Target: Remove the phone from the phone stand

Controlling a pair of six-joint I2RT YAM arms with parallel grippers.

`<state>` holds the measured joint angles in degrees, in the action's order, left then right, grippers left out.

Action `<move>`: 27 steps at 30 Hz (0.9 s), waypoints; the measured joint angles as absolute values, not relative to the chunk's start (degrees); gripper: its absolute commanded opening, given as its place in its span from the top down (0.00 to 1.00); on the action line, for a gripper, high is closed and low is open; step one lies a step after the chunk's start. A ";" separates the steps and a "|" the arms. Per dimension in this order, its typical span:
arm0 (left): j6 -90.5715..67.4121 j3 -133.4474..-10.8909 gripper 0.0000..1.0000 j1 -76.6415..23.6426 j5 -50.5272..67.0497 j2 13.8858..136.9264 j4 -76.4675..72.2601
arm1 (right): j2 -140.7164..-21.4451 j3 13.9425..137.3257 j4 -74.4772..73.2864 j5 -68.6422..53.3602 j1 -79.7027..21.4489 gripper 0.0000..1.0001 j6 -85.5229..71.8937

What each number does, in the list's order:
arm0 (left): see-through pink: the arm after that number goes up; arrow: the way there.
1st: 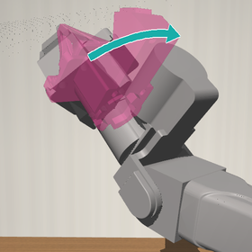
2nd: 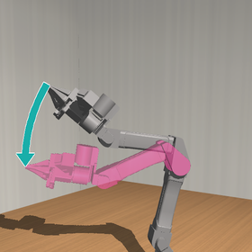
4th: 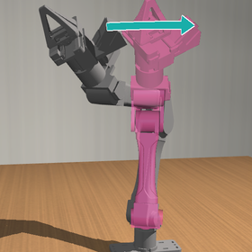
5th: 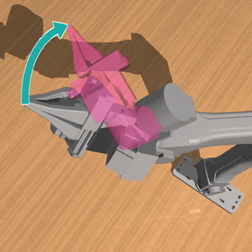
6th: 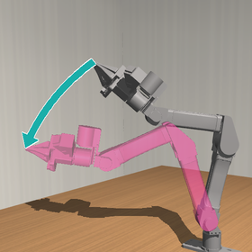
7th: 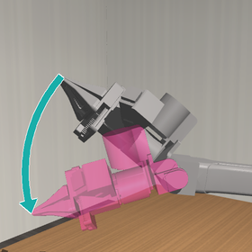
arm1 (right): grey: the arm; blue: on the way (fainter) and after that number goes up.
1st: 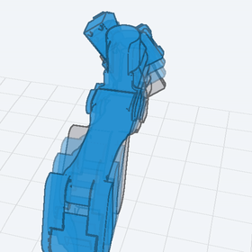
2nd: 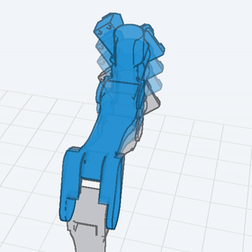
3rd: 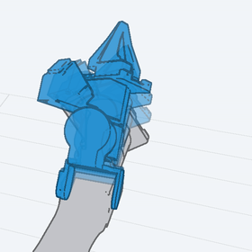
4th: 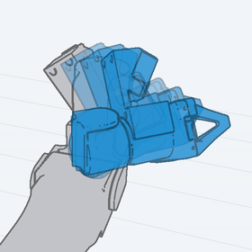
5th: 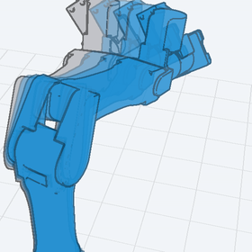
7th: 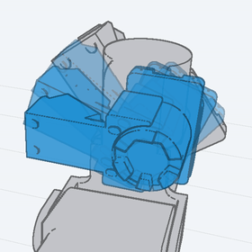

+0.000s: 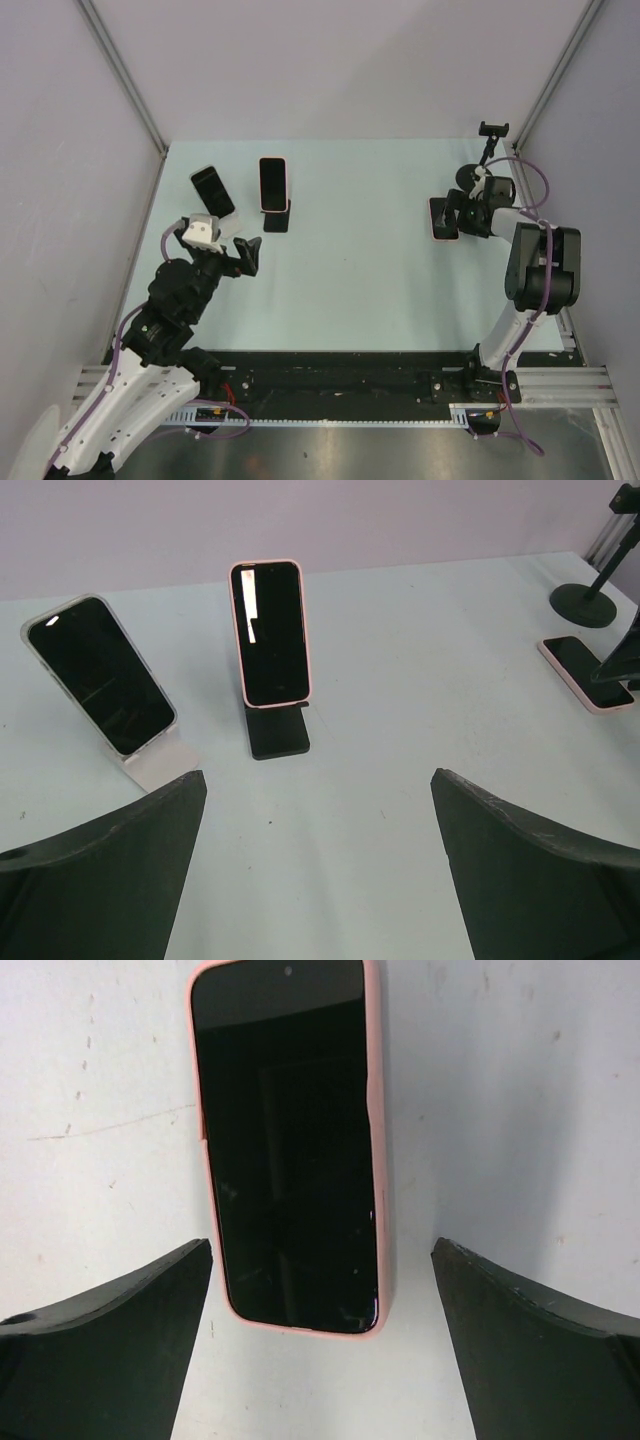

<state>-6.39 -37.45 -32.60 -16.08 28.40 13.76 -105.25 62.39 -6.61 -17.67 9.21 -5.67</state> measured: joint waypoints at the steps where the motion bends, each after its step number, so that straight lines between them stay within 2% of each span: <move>1: -6.42 -37.45 0.00 -32.60 -16.08 28.32 13.76 | -104.99 62.39 -7.14 -16.56 8.60 0.00 -5.48; 9: -6.39 -37.45 0.00 -32.60 -16.10 28.18 13.76 | -95.77 62.08 -13.13 -5.48 1.21 0.00 -4.43; 17: -6.46 -37.45 0.00 -32.60 -16.29 29.23 13.74 | -75.22 62.04 -13.47 -1.58 -1.85 0.00 -7.44; 27: -7.84 -37.58 0.00 -32.60 -16.86 35.07 13.32 | -48.51 56.49 -11.99 -3.95 -4.34 0.00 -11.16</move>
<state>-7.84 -37.58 -32.60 -16.86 35.07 13.32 -48.51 56.49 -11.99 -3.95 -4.34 -11.16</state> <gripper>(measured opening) 0.996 0.994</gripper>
